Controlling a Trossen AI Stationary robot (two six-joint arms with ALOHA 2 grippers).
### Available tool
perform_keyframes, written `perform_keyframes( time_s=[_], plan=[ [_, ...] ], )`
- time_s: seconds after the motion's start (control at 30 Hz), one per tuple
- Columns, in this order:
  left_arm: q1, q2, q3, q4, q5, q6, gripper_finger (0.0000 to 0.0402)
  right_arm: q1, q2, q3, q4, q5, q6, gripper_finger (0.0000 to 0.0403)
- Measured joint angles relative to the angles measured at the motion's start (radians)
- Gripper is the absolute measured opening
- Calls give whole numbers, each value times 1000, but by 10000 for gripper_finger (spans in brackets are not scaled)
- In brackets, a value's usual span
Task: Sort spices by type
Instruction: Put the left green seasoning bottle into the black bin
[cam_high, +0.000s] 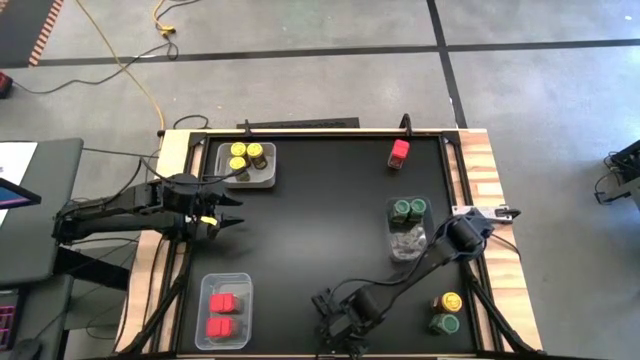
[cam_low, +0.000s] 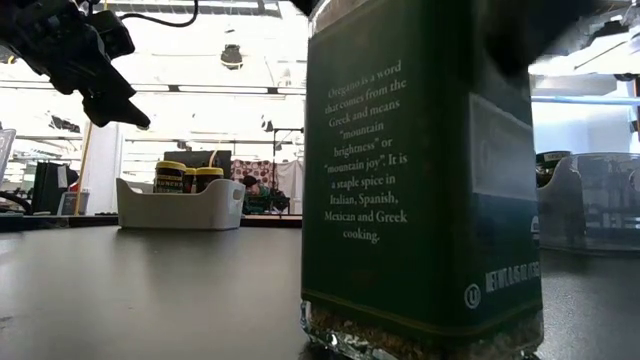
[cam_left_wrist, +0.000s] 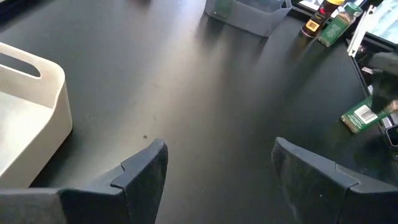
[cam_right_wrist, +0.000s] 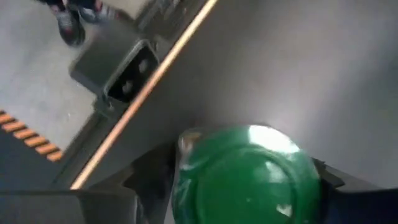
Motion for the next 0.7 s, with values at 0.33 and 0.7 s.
perform_keyframes(
  time_s=[0.33, 0.7],
  plan=[
    [-2, -9, 0, -6, 0, 1, 277, -8, -2, 0, 12, -20, 81, 218],
    [-2, -9, 0, -6, 0, 0, 277, -42, -207, 0, -317, 73, 195, 218]
  ],
)
